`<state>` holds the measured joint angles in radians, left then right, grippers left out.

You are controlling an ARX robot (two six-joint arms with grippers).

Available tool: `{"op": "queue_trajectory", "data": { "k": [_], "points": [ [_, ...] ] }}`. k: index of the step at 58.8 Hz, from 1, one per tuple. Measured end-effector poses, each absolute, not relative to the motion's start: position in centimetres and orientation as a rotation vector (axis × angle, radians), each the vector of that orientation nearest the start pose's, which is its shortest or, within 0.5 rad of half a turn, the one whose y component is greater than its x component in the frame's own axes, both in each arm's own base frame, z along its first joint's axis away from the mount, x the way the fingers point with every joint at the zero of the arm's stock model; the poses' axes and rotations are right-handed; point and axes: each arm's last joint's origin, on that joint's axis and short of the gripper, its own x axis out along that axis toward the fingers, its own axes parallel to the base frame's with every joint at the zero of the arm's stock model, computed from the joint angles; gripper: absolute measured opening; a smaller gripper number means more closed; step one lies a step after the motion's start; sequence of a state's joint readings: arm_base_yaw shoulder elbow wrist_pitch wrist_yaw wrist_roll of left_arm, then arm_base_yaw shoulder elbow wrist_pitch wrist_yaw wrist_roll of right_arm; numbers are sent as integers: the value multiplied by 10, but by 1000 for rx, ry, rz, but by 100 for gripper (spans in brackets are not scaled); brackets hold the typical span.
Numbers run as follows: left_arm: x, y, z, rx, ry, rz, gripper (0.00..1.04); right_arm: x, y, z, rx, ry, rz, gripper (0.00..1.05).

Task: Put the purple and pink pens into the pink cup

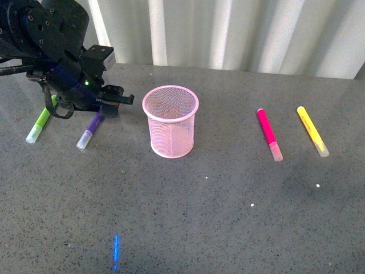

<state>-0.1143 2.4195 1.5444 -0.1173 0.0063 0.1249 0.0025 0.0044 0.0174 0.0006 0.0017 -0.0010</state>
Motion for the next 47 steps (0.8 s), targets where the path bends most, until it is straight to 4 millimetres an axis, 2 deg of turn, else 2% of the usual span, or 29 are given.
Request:
{"op": "queue_trajectory", "data": {
  "k": [7,9,34,40,47],
  "points": [
    [471,-54,47,156,989,-158,15,97,0,169,-1,-14,1,98],
    [471,-54,48,152,989,-155,14,97,0,169,-1,-14,0,98],
    [469,-46,58,90,934,-98,13,97,0,169,-1,-14,0,98],
    [468,-42,71,69,885,-93,13,97,0,169,-1,-14,0,98],
    [463,-38,107,26,677,-112,13,97,0,169,-1,-14,0,98]
  ]
}}
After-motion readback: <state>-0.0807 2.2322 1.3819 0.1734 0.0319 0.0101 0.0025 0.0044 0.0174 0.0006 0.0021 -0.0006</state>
